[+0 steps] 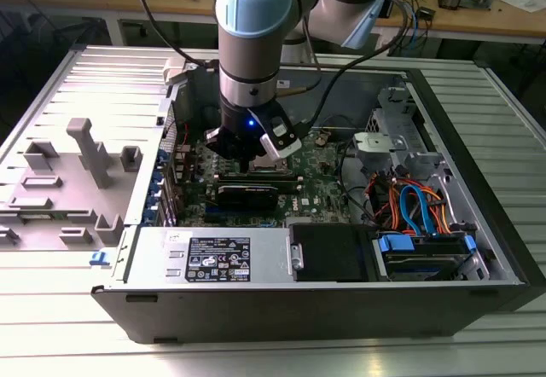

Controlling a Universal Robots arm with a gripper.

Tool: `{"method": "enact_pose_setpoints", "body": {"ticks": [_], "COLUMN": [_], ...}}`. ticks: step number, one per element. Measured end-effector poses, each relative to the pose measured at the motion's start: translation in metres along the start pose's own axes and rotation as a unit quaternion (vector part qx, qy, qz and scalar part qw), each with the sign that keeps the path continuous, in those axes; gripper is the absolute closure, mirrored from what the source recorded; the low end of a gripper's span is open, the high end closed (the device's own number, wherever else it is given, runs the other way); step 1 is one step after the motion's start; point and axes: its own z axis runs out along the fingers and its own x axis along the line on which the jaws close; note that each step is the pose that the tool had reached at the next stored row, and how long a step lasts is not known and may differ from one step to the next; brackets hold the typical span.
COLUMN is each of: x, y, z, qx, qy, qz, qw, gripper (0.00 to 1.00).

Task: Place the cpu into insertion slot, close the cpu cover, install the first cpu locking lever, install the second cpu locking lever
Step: 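Install the second cpu locking lever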

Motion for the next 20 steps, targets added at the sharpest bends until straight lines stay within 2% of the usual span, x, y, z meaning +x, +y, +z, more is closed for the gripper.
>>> {"method": "enact_pose_setpoints", "body": {"ticks": [2, 6, 12, 16, 19, 20], "x": [0.0002, 0.0002, 0.0004, 0.0006, -0.0017, -0.0061], "y": [0.0010, 0.0022, 0.0051, 0.0077, 0.0076, 0.0068], "z": [-0.0084, -0.0179, -0.0374, -0.0550, -0.0570, -0.0573], "qx": [0.0001, 0.0019, 0.0034, 0.0050, 0.0067, 0.0077], "qy": [0.0001, 0.0006, 0.0014, 0.0019, 0.0032, 0.0049], "qz": [0.000, 0.000, 0.000, 0.000, 0.001, 0.001], "qw": [1.0000, 1.0000, 1.0000, 1.0000, 1.0000, 1.0000], "gripper": [0.89, 0.89, 0.89, 0.89, 0.89, 0.89]}}
